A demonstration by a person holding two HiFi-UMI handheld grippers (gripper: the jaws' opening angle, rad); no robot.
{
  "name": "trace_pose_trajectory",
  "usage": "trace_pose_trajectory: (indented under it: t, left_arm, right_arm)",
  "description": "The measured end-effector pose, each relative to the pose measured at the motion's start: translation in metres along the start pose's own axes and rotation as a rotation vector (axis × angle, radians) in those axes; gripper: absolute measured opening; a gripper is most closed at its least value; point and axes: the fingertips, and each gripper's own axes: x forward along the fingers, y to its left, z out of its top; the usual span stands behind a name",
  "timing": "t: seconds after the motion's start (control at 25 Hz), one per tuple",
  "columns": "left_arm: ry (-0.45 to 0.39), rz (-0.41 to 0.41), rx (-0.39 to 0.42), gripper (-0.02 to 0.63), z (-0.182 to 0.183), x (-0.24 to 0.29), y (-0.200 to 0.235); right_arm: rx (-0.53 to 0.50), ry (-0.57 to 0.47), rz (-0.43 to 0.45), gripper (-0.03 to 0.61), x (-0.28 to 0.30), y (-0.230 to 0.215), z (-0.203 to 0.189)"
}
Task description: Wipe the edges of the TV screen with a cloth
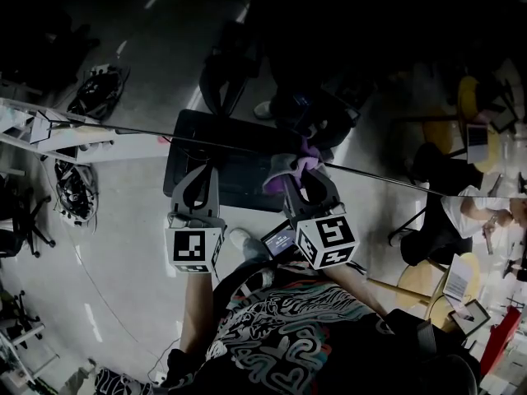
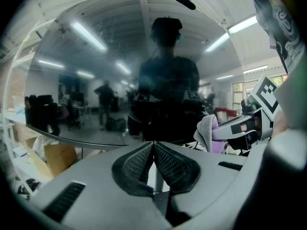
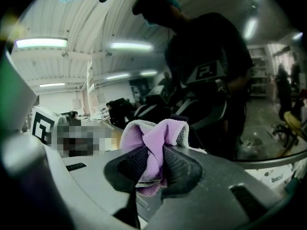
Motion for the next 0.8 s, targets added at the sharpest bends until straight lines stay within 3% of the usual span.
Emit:
trace_pose_trajectory:
  t: [0.8]
  left_arm:
    - [-0.007, 0.061, -0.011, 0.018, -0.005, -0.014, 0.039]
  right_arm:
    - [0.007, 0.0, 0.024, 0.109, 0.026, 0.024, 0.004]
